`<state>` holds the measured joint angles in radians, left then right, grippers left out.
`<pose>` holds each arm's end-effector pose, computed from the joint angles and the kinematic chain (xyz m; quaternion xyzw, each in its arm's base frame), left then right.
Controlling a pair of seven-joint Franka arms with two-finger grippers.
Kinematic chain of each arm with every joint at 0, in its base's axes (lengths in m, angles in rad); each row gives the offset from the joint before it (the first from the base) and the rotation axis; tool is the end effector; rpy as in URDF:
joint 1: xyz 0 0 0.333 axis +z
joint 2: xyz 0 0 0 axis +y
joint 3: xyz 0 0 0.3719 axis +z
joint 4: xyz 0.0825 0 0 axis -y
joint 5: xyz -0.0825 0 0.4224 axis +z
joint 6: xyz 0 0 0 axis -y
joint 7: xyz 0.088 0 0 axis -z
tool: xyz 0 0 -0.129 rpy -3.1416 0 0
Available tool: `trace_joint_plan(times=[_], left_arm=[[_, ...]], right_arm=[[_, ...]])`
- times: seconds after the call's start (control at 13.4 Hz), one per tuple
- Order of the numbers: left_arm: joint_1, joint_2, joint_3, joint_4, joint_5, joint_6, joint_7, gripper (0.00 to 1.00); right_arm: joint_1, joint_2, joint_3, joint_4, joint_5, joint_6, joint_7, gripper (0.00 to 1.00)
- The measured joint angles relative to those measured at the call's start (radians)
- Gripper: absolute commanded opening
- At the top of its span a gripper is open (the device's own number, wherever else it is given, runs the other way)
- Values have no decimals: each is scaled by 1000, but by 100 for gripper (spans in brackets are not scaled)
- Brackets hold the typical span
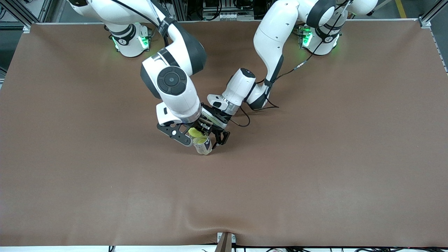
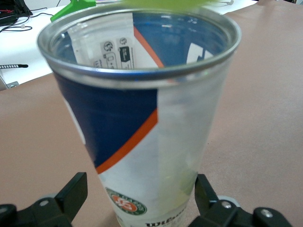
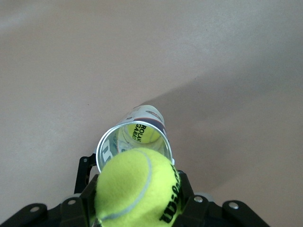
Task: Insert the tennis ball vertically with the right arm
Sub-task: 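Open the right gripper to drop the second ball into the tube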
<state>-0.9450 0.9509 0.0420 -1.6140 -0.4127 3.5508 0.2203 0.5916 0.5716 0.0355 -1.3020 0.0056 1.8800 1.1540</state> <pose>0.5291 -0.5990 0.1711 0.8317 -0.3005 0.4376 0.1624 0.6407 0.4573 0.4257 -0.9645 0.2640 0.0074 0.0103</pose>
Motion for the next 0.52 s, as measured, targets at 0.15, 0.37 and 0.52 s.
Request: trace_joint_plan(times=[0.15, 0.37, 0.52], left_arm=[[0, 0, 0, 0, 0, 0, 0, 100], [0, 0, 0, 0, 0, 0, 0, 100], [-2, 0, -1, 1, 0, 0, 0, 100]], right_arm=[[2, 6, -1, 0, -3, 1, 0, 11], [2, 10, -5, 0, -4, 5, 0, 64], [2, 10, -10, 0, -4, 9, 0, 77]])
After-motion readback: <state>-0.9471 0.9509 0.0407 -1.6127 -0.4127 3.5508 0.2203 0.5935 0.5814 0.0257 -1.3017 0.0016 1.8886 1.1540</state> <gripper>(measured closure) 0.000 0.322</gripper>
